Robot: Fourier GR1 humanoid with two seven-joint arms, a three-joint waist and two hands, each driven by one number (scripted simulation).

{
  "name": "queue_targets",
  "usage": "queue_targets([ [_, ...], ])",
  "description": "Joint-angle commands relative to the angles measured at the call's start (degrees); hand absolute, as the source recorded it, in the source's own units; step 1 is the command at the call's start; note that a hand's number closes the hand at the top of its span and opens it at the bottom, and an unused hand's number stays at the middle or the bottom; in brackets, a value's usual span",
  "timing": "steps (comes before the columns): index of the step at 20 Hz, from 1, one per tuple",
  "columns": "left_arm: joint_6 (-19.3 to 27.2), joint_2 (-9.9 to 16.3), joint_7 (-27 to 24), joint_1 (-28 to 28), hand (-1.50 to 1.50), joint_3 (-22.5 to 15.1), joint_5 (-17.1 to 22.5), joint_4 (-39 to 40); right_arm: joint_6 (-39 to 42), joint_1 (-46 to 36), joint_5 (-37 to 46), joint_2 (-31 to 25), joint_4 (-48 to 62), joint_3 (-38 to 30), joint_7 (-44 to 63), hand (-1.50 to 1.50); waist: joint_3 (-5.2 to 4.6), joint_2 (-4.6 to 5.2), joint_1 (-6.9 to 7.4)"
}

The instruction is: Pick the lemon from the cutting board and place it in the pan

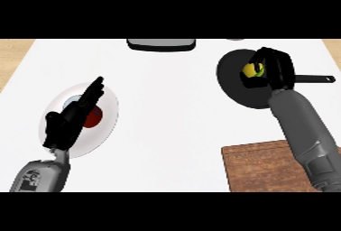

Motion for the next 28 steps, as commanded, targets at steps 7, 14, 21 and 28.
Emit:
queue_targets([
  [7, -0.6, -1.2, 2.7, -1.7, 0.0, -1.3, 0.0, -2.3, 10.0, -10.2, 1.6, -5.1, 19.0, -1.9, 9.5, -1.5, 0.07, 0.8, 2.25],
  [14, -1.0, -1.2, 0.4, -2.1, 0.0, -0.8, -0.3, 0.2, 8.6, -8.5, -6.5, -2.9, 18.8, -9.8, -0.6, -1.5, 0.26, 1.88, 3.09],
  [21, -0.2, -2.3, -0.9, -0.6, 0.0, -2.2, -1.6, -1.2, 17.3, -8.8, -18.5, -5.5, 17.2, -20.8, -10.4, -1.5, 0.29, 1.5, 2.64],
  [28, -0.6, -1.0, 1.4, -0.8, 0.0, -0.6, -1.2, -1.4, 32.1, -3.6, -22.6, -11.7, 20.2, -24.3, -17.2, -1.5, 0.25, 1.22, 1.96],
])
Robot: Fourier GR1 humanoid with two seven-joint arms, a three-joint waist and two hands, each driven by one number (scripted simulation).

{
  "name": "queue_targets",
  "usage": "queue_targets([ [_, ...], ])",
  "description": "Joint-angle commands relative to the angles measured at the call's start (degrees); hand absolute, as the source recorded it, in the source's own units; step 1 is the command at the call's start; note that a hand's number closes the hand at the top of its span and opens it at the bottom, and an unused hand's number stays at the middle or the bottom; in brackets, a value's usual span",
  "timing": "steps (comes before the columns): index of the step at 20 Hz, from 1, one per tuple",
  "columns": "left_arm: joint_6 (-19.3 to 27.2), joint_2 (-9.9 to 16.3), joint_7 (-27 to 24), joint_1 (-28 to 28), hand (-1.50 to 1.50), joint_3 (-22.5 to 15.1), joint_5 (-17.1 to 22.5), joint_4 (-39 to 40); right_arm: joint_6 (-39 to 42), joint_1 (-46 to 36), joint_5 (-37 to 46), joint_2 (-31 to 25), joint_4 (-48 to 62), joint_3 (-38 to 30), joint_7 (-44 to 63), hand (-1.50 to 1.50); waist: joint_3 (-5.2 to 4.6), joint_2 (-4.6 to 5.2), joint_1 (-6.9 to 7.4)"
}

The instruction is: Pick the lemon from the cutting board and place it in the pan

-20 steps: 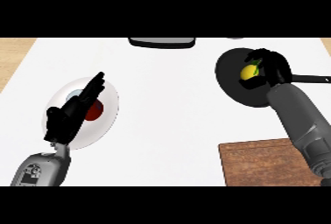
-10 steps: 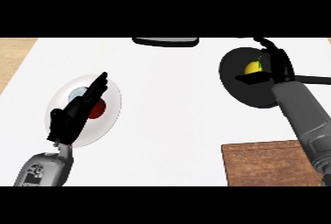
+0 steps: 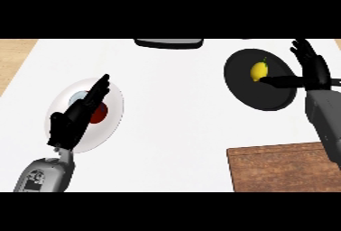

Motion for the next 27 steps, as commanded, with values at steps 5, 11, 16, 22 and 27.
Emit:
queue_targets([
  [5, -1.0, 1.0, -1.3, 4.0, 0.0, 1.1, 0.9, -2.5, 13.8, 6.7, -3.5, -5.7, 0.2, -2.7, -12.4, -1.5, -0.08, -0.73, -0.83],
  [11, 0.7, -0.2, -0.5, 2.1, 0.0, 1.3, -1.2, 0.3, 18.0, 11.9, -3.7, -5.9, 0.4, -2.0, -19.7, -1.5, -0.18, -1.13, -2.2],
  [16, -2.1, 2.0, -0.5, -0.2, 0.0, 4.3, 1.0, 2.2, 19.4, 14.4, -3.4, -5.9, 0.5, -1.1, -23.4, -1.5, -0.16, -1.03, -2.15],
  [22, -0.1, -0.9, 0.5, 4.0, 0.0, 0.9, -1.5, -2.6, 19.6, 19.4, -4.1, -4.5, 0.0, -0.8, -28.3, -1.5, -0.12, -1.27, -2.07],
  [27, 0.2, -1.1, 3.8, 1.7, 0.0, 1.6, -1.8, -3.3, 18.9, 22.9, -5.2, -4.1, -2.0, 0.0, -29.1, -1.5, -0.22, -1.62, -3.06],
])
